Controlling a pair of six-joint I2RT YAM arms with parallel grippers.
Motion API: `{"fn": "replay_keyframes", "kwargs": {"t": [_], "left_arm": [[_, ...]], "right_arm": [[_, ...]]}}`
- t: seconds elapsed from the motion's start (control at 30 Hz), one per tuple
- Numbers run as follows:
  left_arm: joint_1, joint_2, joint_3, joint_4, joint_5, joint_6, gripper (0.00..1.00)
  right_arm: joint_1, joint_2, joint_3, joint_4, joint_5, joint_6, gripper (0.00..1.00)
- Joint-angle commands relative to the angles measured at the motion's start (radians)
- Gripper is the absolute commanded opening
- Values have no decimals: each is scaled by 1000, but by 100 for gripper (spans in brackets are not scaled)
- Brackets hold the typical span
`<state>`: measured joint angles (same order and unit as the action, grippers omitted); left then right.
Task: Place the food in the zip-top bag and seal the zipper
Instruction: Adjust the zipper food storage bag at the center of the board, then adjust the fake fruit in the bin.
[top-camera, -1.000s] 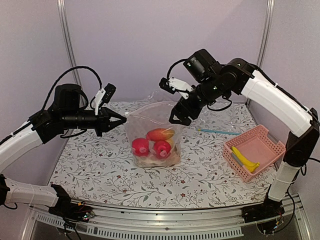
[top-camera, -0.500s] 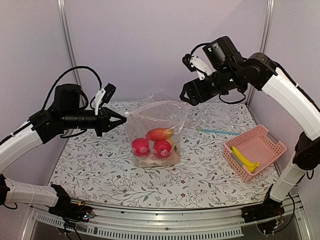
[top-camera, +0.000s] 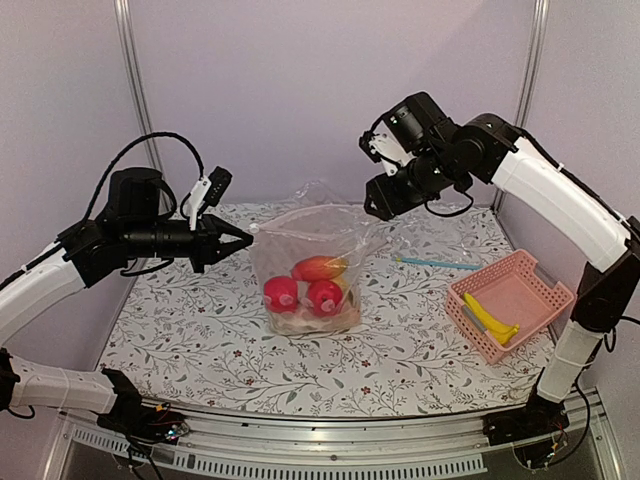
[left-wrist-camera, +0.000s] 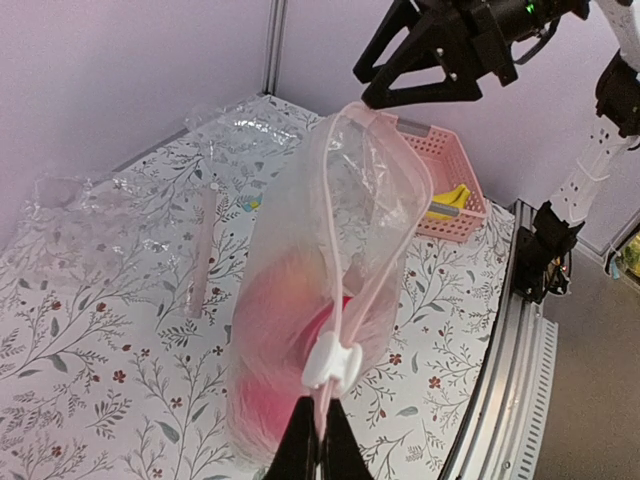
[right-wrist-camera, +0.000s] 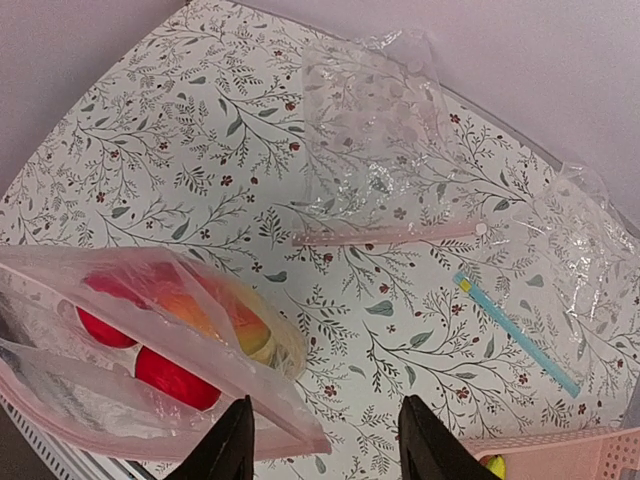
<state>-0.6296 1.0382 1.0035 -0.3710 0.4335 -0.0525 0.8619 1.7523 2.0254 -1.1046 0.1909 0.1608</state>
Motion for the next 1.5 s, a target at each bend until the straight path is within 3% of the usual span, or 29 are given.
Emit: {"fn": "replay_keyframes", "kwargs": {"t": [0.0,0.17,0.57,0.77,0.97,1.17,1.33,1.47], "left_arm": [[8,-8,3,27,2,7,0],[8,-7,3,26,-2,8,0],[8,-4,6,21,-15,8,0],[7,-10,6,17,-37,10,0],[8,-18,5,15,-58,8,0],[8,-13,6,18,-52,3,0],[8,-7,6,20,-47,-1,0],[8,-6,4,20,-45,-1,0]], "right_arm": [[-6,44,26,-38,-17,3,44],[-6,51,46,-46,-47,-3,39],[-4,-11,46,-40,-92,9,55],[-14,-43,10,-62,34,69,67],[-57,-197,-196,-46,143,188,77],[-214,-452,-547,-30,175,342,81],[-425,-609,-835,28,53,365,86],[-579,-614,-991,100,-78,324,90]]}}
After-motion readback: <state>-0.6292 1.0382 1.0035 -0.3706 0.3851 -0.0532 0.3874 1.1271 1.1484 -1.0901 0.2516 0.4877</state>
